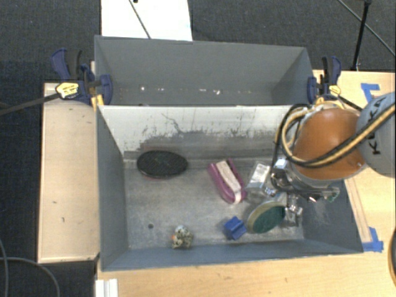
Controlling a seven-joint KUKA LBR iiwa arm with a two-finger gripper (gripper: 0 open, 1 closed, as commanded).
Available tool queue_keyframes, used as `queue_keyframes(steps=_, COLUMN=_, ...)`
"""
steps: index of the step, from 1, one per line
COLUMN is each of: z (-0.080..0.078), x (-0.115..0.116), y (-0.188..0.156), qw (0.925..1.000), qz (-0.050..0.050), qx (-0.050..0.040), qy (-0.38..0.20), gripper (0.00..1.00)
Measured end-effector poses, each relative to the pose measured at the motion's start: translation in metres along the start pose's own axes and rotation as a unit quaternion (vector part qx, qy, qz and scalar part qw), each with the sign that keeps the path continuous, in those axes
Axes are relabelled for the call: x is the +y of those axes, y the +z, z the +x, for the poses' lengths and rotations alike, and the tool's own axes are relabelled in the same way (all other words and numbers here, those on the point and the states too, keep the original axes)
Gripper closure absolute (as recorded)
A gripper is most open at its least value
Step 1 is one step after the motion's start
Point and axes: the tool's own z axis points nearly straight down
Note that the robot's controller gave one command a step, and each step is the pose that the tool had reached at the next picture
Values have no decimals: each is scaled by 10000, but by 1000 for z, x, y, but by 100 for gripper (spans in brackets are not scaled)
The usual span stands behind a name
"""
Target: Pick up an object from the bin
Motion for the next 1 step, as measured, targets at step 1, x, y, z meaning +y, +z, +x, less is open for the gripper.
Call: queue_keyframes(steps=1, z=1, x=0, y=1, qw=10000, qz=-2, qx=8, qy=-10, gripper=100)
